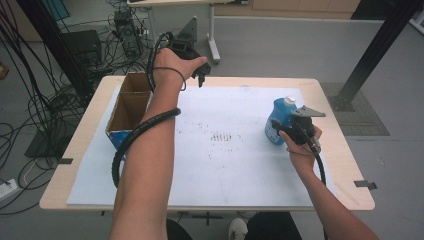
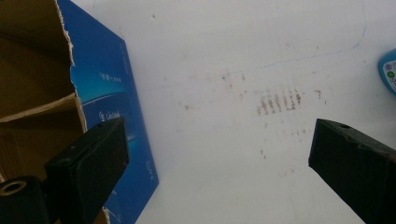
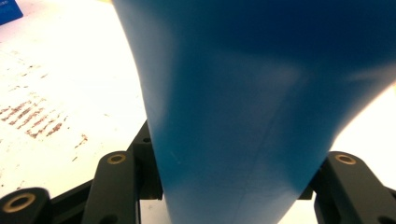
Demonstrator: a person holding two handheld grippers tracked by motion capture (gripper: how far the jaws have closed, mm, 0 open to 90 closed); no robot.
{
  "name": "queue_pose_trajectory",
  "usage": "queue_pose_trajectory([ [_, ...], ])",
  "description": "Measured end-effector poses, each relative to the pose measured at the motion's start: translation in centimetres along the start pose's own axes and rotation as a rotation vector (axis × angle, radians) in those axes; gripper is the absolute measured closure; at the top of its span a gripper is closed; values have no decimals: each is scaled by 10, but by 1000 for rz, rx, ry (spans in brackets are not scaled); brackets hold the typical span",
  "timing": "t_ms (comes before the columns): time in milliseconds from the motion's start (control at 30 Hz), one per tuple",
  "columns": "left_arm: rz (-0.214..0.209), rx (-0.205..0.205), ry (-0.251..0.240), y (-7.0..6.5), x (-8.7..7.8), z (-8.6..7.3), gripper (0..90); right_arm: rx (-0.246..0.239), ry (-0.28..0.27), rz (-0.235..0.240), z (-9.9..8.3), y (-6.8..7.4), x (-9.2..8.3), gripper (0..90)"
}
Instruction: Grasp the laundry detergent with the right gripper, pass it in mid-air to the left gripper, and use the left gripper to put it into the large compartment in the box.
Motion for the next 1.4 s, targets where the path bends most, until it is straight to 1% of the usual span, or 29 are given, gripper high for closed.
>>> queue_pose_trajectory([
  [300,1,1,1,0,0,0,56,-6,1,3,0,0,0,450],
  [1167,4,1,-6,2,-3,1,56,2,4,4,0,-1,0,452],
  [1400,1,8,-3,1,-2,1,56,1,6,4,1,0,0,452],
])
Point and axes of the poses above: each handheld gripper's, and its own axes: x roughly forward along the jaws, z roughly out of its top, y roughly to its left, the point moved 10 cm from there along x, roughly forward along the jaws, and after that the axes turned 4 degrees about -y, right-handed, at the moved point
